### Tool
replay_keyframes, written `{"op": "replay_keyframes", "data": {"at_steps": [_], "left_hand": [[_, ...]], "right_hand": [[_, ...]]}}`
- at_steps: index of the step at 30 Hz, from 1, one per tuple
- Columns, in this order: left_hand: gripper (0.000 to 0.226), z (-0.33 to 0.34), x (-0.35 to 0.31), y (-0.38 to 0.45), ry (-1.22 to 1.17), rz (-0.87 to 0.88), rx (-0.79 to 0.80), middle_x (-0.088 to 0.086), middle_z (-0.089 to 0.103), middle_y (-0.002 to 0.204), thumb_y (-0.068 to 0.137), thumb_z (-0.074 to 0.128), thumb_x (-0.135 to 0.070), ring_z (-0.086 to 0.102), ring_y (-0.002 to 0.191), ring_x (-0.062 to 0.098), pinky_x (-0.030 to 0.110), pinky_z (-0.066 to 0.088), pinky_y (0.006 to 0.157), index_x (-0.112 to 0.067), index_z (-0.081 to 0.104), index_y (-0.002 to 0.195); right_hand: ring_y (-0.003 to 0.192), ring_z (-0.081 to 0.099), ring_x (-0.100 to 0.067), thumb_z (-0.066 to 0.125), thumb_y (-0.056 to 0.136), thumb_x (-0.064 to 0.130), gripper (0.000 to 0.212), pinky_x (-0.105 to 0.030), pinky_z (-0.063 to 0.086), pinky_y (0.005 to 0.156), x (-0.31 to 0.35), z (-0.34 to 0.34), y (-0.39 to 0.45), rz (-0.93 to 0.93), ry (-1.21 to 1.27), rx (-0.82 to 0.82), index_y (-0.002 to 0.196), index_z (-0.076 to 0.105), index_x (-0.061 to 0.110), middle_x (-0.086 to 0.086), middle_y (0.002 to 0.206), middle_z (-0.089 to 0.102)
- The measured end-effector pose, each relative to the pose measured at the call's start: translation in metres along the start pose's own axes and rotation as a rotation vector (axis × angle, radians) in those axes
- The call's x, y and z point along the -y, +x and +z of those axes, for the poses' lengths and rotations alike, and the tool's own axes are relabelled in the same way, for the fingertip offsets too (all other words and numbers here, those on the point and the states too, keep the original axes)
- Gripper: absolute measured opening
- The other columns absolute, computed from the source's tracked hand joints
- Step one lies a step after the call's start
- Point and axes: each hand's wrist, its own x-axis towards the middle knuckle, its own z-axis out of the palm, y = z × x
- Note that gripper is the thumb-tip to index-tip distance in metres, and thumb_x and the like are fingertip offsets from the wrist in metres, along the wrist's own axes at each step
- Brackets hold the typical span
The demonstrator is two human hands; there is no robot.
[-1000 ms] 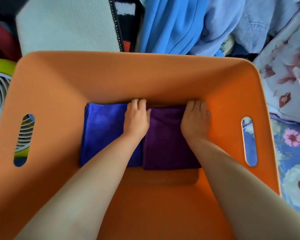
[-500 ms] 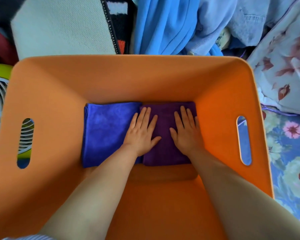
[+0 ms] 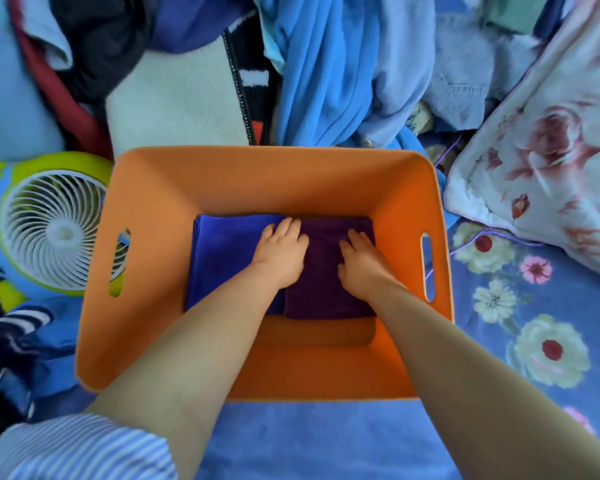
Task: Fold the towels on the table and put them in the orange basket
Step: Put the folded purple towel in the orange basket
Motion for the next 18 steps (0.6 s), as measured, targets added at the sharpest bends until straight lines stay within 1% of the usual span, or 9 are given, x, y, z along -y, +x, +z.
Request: {"op": "replay_keyframes", "data": {"at_steps": [3, 5, 7, 9, 13, 16, 17, 18], "left_hand": [[0.034, -0.037, -0.005, -0.026, 0.018, -0.041, -0.033, 0.010, 0.037, 0.138, 0.093, 0.042, -0.017, 0.029, 0.131, 0.026, 0.039, 0.025, 0.108, -0.009, 0.046, 0.127], [0.030, -0.068, -0.011, -0.052, 0.020, -0.083, -0.054, 0.010, 0.044, 0.129, 0.094, 0.040, -0.017, 0.037, 0.124, 0.027, 0.038, 0.032, 0.101, -0.008, 0.050, 0.121], [0.030, -0.097, -0.016, -0.078, 0.021, -0.120, -0.075, 0.011, 0.047, 0.125, 0.094, 0.039, -0.017, 0.040, 0.121, 0.028, 0.039, 0.037, 0.095, -0.007, 0.052, 0.120], [0.030, -0.125, -0.022, -0.112, 0.012, -0.153, -0.125, 0.013, 0.049, 0.123, 0.094, 0.039, -0.019, 0.041, 0.119, 0.029, 0.040, 0.039, 0.091, -0.005, 0.053, 0.117], [0.029, -0.169, -0.044, -0.184, -0.015, -0.206, -0.228, 0.015, 0.049, 0.122, 0.093, 0.041, -0.018, 0.043, 0.118, 0.031, 0.040, 0.040, 0.090, -0.005, 0.055, 0.115], [0.029, -0.197, -0.062, -0.239, -0.007, -0.207, -0.293, 0.015, 0.050, 0.121, 0.094, 0.041, -0.019, 0.044, 0.116, 0.031, 0.039, 0.041, 0.089, -0.005, 0.055, 0.115], [0.030, -0.206, -0.069, -0.256, -0.009, -0.202, -0.314, 0.015, 0.050, 0.121, 0.094, 0.041, -0.020, 0.044, 0.116, 0.031, 0.039, 0.041, 0.088, -0.004, 0.054, 0.115], [0.030, -0.214, -0.075, -0.274, -0.003, -0.193, -0.339, 0.016, 0.050, 0.121, 0.094, 0.042, -0.021, 0.044, 0.116, 0.031, 0.038, 0.041, 0.088, -0.004, 0.054, 0.116]], "right_hand": [[0.143, 0.007, -0.025, 0.037, 0.094, 0.016, 0.049, -0.037, 0.016, 0.117, 0.008, -0.025, -0.032, -0.058, 0.000, -0.058, 0.141, 0.027, 0.009, -0.008, 0.154, 0.014], [0.142, 0.012, -0.025, 0.038, 0.092, 0.013, 0.045, -0.038, 0.021, 0.114, 0.014, -0.049, -0.060, -0.096, -0.026, -0.113, 0.137, 0.035, 0.009, -0.008, 0.152, 0.020], [0.141, 0.014, -0.025, 0.037, 0.092, 0.010, 0.044, -0.040, 0.022, 0.113, 0.022, -0.074, -0.087, -0.152, -0.078, -0.153, 0.135, 0.038, 0.009, -0.008, 0.151, 0.024], [0.141, 0.017, -0.024, 0.037, 0.091, 0.010, 0.044, -0.040, 0.022, 0.111, 0.032, -0.101, -0.121, -0.229, -0.114, -0.237, 0.135, 0.039, 0.009, -0.008, 0.150, 0.027], [0.134, 0.028, -0.026, 0.038, 0.090, 0.007, 0.038, -0.038, 0.028, 0.106, 0.055, -0.145, -0.198, -0.330, -0.135, -0.383, 0.128, 0.046, 0.006, -0.010, 0.141, 0.039], [0.120, 0.039, -0.027, 0.039, 0.087, 0.004, 0.027, -0.036, 0.035, 0.092, 0.069, -0.164, -0.259, -0.347, -0.143, -0.485, 0.110, 0.053, 0.002, -0.014, 0.125, 0.050], [0.118, 0.040, -0.026, 0.039, 0.086, 0.003, 0.027, -0.035, 0.035, 0.091, 0.071, -0.168, -0.277, -0.347, -0.154, -0.518, 0.109, 0.053, 0.001, -0.013, 0.122, 0.052], [0.119, 0.040, -0.026, 0.040, 0.086, 0.002, 0.029, -0.035, 0.036, 0.092, 0.074, -0.170, -0.298, -0.353, -0.162, -0.548, 0.112, 0.053, 0.002, -0.012, 0.123, 0.052]]}}
